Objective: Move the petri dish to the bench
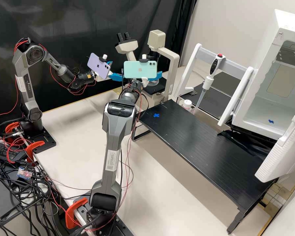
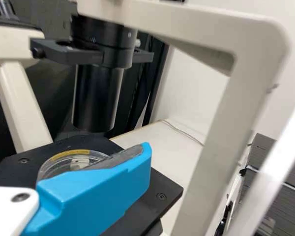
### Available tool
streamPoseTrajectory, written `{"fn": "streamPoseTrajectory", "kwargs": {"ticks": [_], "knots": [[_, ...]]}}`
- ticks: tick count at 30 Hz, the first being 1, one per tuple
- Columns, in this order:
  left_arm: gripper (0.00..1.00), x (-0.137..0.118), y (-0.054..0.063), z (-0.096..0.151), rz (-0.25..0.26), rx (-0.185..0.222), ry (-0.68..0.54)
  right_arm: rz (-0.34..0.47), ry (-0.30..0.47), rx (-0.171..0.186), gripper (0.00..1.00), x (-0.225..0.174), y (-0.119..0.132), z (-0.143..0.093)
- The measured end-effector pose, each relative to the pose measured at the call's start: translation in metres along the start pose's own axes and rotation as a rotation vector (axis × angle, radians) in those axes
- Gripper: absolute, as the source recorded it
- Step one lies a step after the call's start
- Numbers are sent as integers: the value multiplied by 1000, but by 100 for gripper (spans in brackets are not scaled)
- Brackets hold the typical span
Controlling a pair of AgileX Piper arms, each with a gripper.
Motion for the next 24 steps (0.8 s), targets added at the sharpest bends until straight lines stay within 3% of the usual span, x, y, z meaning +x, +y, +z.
{"fn": "streamPoseTrajectory", "kwargs": {"ticks": [12, 17, 21, 22, 24], "knots": [[100, 0, 0, 0, 0, 0, 0, -61, -107, 58, 100, 31, -15, 19], [100, 0, 0, 0, 0, 0, 0, -67, -152, 105, 100, 35, -21, 32], [100, 0, 0, 0, 0, 0, 0, -68, -155, 110, 100, 35, -22, 32], [100, 0, 0, 0, 0, 0, 0, -68, -155, 110, 0, 35, -22, 32], [100, 0, 0, 0, 0, 0, 0, -69, -162, 110, 0, 34, -24, 35]]}}
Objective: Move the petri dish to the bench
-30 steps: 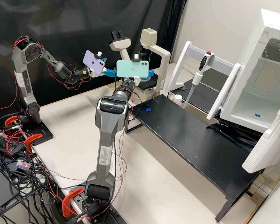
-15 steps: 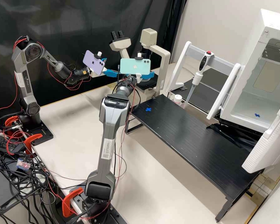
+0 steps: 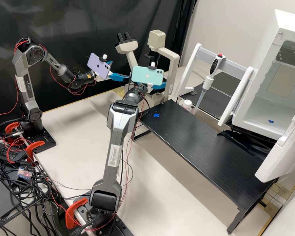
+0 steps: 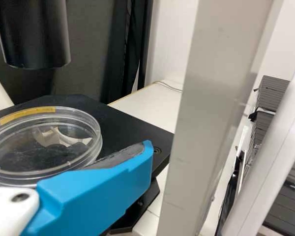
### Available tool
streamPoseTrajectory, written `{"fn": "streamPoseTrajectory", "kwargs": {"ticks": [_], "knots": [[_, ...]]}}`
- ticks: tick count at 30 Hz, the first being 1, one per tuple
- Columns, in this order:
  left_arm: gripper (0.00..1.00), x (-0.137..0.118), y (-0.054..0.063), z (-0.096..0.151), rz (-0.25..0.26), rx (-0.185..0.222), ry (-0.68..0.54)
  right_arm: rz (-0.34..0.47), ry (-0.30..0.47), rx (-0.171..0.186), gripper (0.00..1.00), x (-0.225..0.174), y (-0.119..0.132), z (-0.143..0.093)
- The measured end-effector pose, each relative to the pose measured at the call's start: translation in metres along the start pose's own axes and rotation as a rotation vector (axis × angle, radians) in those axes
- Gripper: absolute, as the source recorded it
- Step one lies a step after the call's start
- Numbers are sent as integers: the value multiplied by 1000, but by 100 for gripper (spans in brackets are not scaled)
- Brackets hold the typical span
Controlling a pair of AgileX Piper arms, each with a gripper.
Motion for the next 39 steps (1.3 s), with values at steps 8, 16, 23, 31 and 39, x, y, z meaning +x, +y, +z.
{"fn": "streamPoseTrajectory", "kwargs": {"ticks": [8, 16, 23, 31, 39], "knots": [[100, 0, 0, 0, 0, 0, 0, -18, -8, -13, 0, -4, -18, 5], [100, 0, 0, 0, 0, 0, 0, -4, -11, -22, 0, -8, -27, 8], [100, 0, 0, 0, 0, 0, 0, 0, -15, -11, 0, -8, -29, 10], [100, 0, 0, 0, 0, 0, 0, 2, -11, 12, 0, -9, -30, 11], [100, 0, 0, 0, 0, 0, 0, 7, -2, 19, 0, -10, -32, 13]]}}
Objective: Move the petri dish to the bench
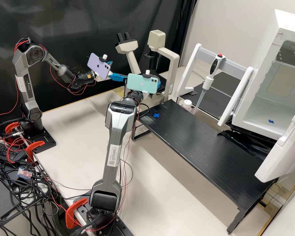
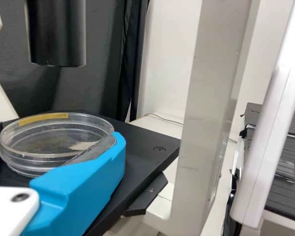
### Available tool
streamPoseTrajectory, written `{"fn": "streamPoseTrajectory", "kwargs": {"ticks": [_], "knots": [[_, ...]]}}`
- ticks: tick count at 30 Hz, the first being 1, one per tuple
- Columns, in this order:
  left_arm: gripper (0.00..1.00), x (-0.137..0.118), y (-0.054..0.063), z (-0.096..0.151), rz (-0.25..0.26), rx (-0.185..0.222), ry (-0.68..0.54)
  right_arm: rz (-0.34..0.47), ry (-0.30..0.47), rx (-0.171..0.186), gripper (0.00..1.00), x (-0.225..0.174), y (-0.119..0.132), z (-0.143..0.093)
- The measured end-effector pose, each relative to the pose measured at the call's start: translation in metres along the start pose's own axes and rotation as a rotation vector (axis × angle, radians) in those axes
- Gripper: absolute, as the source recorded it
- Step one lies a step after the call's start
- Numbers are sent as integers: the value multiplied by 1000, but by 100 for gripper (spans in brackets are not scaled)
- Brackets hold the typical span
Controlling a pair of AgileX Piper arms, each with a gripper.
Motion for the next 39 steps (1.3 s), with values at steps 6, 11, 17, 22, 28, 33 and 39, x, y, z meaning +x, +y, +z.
{"fn": "streamPoseTrajectory", "kwargs": {"ticks": [6, 11, 17, 22, 28, 33, 39], "knots": [[100, 0, 0, 0, 0, 0, 0, 4, 10, 12, 0, -1, -2, 1], [100, 0, 0, 0, 0, 0, 0, 10, 20, 10, 0, -2, -5, 5], [100, 0, 0, 0, 0, 0, 0, 2, 45, 8, 0, -13, -5, 6], [100, 0, 0, 0, 0, 0, 0, -14, 65, 4, 0, -31, -6, 3], [100, 0, 0, 0, 0, 0, 0, -27, 128, -30, 0, -61, -14, -7], [100, 0, 0, 0, 0, 0, 0, -19, 172, -78, 0, -80, -14, -9], [100, 0, 0, 0, 0, 0, 0, 2, 180, -51, 0, -102, -9, -4]]}}
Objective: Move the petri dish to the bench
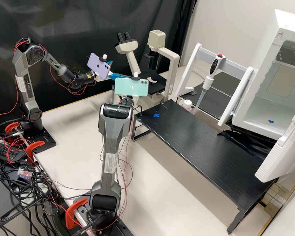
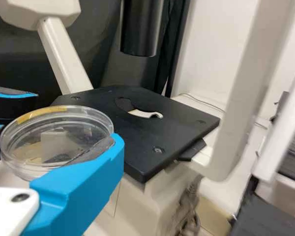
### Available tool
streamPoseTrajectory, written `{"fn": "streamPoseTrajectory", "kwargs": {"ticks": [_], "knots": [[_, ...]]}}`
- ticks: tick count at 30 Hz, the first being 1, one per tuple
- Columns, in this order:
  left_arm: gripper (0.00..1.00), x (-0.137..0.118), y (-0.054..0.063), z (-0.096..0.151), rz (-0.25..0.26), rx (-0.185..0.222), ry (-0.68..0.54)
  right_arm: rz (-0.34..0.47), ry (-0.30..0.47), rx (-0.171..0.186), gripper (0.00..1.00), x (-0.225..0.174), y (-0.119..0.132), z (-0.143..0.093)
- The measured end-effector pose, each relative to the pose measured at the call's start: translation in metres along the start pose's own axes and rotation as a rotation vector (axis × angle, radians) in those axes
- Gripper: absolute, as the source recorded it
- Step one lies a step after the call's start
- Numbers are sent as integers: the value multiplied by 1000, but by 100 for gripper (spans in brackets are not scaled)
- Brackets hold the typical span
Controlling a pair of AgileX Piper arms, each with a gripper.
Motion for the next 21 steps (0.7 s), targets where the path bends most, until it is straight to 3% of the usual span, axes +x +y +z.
{"fn": "streamPoseTrajectory", "kwargs": {"ticks": [13, 16, 21], "knots": [[100, 0, 0, 0, 0, 0, 0, 59, 58, -5, 0, -65, 12, 14], [100, 0, 0, 0, 0, 0, 0, 86, 59, 8, 0, -81, 19, 21], [100, 0, 0, 0, 0, 0, 0, 99, 44, -1, 0, -100, 24, 37]]}}
